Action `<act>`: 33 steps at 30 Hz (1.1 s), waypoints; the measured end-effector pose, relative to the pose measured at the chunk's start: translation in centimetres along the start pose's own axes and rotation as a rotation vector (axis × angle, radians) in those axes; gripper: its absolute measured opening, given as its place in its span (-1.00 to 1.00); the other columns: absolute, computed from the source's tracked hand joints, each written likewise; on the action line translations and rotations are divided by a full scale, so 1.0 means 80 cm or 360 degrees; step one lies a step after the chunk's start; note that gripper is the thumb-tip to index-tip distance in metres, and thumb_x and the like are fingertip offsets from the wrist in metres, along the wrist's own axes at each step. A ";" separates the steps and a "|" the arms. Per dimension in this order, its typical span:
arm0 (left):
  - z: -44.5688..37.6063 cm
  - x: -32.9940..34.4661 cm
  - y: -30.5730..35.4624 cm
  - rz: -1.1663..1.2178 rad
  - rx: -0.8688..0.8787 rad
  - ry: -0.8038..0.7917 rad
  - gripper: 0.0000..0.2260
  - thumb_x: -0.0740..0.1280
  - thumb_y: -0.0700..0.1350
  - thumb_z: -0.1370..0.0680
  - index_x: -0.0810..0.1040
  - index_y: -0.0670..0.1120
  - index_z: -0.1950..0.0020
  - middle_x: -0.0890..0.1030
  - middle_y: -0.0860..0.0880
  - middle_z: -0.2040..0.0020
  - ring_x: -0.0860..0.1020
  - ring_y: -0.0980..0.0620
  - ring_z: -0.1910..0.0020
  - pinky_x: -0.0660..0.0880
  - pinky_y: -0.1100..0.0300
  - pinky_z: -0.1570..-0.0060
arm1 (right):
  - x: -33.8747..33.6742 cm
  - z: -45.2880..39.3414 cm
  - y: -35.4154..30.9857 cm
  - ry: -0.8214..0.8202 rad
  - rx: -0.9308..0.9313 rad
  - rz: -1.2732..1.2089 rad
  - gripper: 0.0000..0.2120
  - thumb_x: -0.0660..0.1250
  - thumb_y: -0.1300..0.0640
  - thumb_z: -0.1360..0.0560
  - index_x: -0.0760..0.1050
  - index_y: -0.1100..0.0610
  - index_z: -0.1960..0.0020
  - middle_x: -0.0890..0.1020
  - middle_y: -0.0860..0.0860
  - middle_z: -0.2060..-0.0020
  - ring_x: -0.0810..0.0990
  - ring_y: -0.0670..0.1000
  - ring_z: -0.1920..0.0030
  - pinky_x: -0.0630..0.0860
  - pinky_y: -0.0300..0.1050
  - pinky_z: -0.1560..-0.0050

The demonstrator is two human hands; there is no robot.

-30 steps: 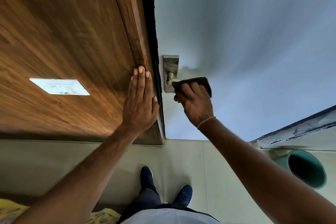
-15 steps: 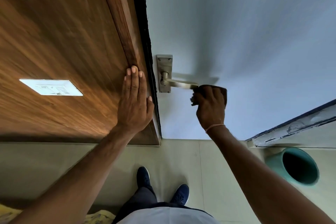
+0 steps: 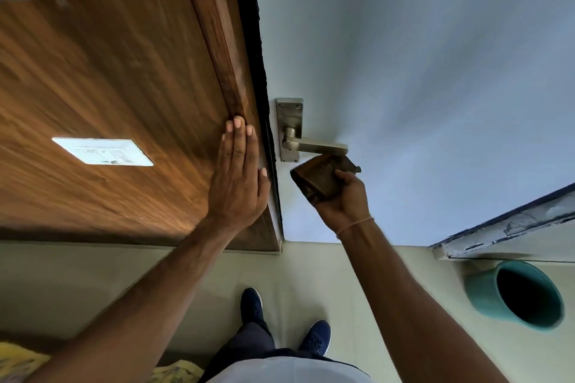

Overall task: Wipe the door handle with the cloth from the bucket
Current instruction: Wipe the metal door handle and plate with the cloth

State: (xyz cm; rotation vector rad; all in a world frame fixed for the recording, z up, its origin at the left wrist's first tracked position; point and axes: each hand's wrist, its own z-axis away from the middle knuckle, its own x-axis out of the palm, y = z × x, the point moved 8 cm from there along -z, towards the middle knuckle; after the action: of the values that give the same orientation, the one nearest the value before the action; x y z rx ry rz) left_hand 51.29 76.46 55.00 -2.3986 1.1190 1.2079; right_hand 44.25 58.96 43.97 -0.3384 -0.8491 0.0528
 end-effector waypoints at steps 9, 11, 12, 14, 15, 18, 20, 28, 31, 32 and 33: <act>0.001 -0.003 -0.005 -0.0012 0.0045 -0.0015 -0.34 0.23 -0.16 -0.70 0.02 -0.31 -0.72 0.00 -0.29 -0.74 0.00 -0.25 -0.76 0.07 -0.15 -0.74 | 0.078 0.012 0.030 -0.0266 0.0109 -0.0455 -0.57 0.06 0.39 -0.49 0.69 0.23 -0.07 0.56 0.29 -0.42 0.48 0.38 -0.48 0.41 0.27 -0.51; 0.002 -0.002 -0.006 -0.0001 0.0041 -0.0015 -0.36 0.20 -0.14 -0.72 0.03 -0.30 -0.72 0.02 -0.29 -0.74 0.01 -0.24 -0.76 0.08 -0.15 -0.74 | 0.063 0.011 0.014 -0.0238 0.0037 -0.0554 -0.53 0.08 0.40 -0.41 0.64 0.23 -0.16 0.55 0.29 -0.43 0.47 0.39 -0.48 0.43 0.26 -0.49; 0.002 -0.001 -0.006 0.0000 0.0041 -0.0015 -0.37 0.18 -0.13 -0.72 0.03 -0.30 -0.72 0.02 -0.29 -0.74 0.01 -0.24 -0.76 0.08 -0.16 -0.74 | 0.059 0.010 0.013 -0.0232 0.0019 -0.0580 -0.51 0.09 0.40 -0.38 0.63 0.23 -0.18 0.55 0.28 -0.44 0.47 0.38 -0.49 0.41 0.25 -0.51; 0.002 0.001 -0.005 0.0001 0.0050 -0.0017 -0.37 0.15 -0.11 -0.73 0.00 -0.29 -0.73 0.00 -0.28 -0.74 -0.01 -0.24 -0.76 0.08 -0.16 -0.74 | 0.073 0.009 0.025 -0.0299 0.0041 -0.0599 -0.45 0.12 0.39 -0.30 0.62 0.23 -0.22 0.52 0.24 -0.48 0.44 0.34 -0.52 0.35 0.20 -0.56; 0.002 0.002 -0.005 0.0008 0.0052 -0.0023 -0.37 0.15 -0.11 -0.73 -0.02 -0.28 -0.73 -0.01 -0.28 -0.74 -0.01 -0.24 -0.76 0.08 -0.16 -0.74 | 0.086 0.009 0.038 -0.0341 0.0076 -0.0600 -0.42 0.13 0.38 -0.28 0.61 0.22 -0.24 0.52 0.23 -0.49 0.43 0.33 -0.54 0.34 0.18 -0.57; 0.002 0.002 -0.007 0.0018 0.0051 -0.0033 -0.36 0.14 -0.11 -0.73 -0.05 -0.26 -0.73 -0.03 -0.27 -0.74 -0.04 -0.22 -0.77 0.05 -0.15 -0.74 | 0.113 0.010 0.063 -0.0322 0.0110 -0.0545 -0.45 0.12 0.39 -0.31 0.62 0.24 -0.22 0.58 0.23 -0.41 0.44 0.32 -0.53 0.41 0.16 -0.52; 0.002 0.003 -0.008 0.0022 0.0063 -0.0033 -0.36 0.15 -0.11 -0.72 -0.04 -0.26 -0.73 -0.03 -0.26 -0.74 -0.04 -0.21 -0.77 0.04 -0.14 -0.75 | 0.103 0.014 0.048 -0.0244 0.0066 -0.0546 -0.45 0.10 0.41 -0.32 0.63 0.26 -0.22 0.58 0.25 -0.41 0.46 0.35 -0.51 0.40 0.20 -0.53; 0.002 0.005 -0.008 0.0042 0.0046 -0.0018 -0.33 0.22 -0.15 -0.69 -0.02 -0.28 -0.73 -0.01 -0.28 -0.74 -0.04 -0.23 -0.77 0.06 -0.17 -0.74 | 0.099 0.005 0.044 -0.0188 0.0091 -0.0481 -0.44 0.13 0.39 -0.28 0.63 0.21 -0.20 0.60 0.19 -0.39 0.53 0.29 -0.33 0.44 0.09 -0.48; 0.003 0.004 -0.009 0.0045 0.0064 -0.0019 -0.34 0.18 -0.14 -0.71 -0.02 -0.28 -0.73 -0.01 -0.27 -0.74 -0.04 -0.22 -0.77 0.05 -0.16 -0.74 | 0.094 0.010 0.028 -0.0142 0.0045 -0.0471 -0.46 0.09 0.41 -0.26 0.66 0.22 -0.12 0.59 0.21 -0.40 0.54 0.30 -0.36 0.45 0.13 -0.48; 0.003 0.004 -0.009 0.0039 0.0074 -0.0014 -0.36 0.15 -0.12 -0.72 -0.03 -0.27 -0.73 -0.01 -0.27 -0.74 -0.04 -0.22 -0.77 0.05 -0.15 -0.74 | 0.087 0.013 0.012 -0.0149 0.0008 -0.0503 -0.45 0.08 0.42 -0.25 0.68 0.23 -0.08 0.60 0.21 -0.38 0.56 0.31 -0.36 0.42 0.15 -0.51; 0.003 0.004 -0.009 0.0034 0.0080 -0.0008 -0.36 0.13 -0.11 -0.72 -0.04 -0.26 -0.73 -0.02 -0.26 -0.74 -0.04 -0.21 -0.77 0.05 -0.15 -0.74 | 0.078 0.014 -0.004 -0.0145 -0.0027 -0.0539 -0.46 0.07 0.43 -0.24 0.68 0.24 -0.06 0.61 0.21 -0.35 0.59 0.31 -0.33 0.42 0.15 -0.52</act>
State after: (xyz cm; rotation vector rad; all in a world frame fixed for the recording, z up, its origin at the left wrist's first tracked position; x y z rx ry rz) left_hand 51.80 76.85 54.51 -2.3514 1.1621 1.1772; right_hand 47.52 60.09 49.28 -0.2055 -0.9882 -0.2554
